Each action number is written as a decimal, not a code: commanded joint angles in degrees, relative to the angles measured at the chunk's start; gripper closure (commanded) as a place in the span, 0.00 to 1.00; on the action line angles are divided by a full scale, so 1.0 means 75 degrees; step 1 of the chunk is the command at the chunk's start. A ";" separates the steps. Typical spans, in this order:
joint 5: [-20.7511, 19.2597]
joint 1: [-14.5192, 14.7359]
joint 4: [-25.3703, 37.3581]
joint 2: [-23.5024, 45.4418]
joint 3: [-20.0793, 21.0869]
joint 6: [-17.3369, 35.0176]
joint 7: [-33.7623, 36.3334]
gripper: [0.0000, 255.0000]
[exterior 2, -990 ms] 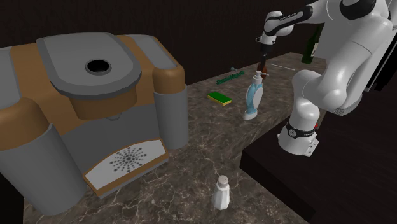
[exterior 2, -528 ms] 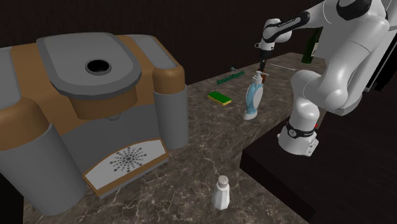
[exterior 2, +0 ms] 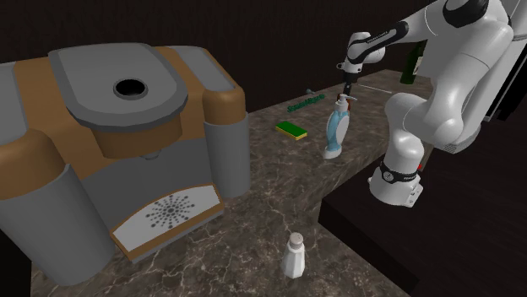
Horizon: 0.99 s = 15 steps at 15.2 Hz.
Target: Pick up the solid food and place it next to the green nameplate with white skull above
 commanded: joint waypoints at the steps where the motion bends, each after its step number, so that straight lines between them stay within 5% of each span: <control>1: -0.0025 0.0012 -0.0034 0.0009 -0.0081 -0.0005 0.0004 1.00; 5: -0.0015 0.0012 -0.0035 0.0018 -0.0083 0.0000 -0.0003 1.00; 6: -0.0024 0.0006 -0.0052 0.0017 -0.0088 0.0016 -0.0002 0.00; 11: -0.0015 0.0012 -0.0035 0.0019 -0.0083 0.0000 -0.0004 0.00; 15: 0.0363 -0.0716 0.0471 0.0082 0.0933 -0.0880 -0.0210 0.00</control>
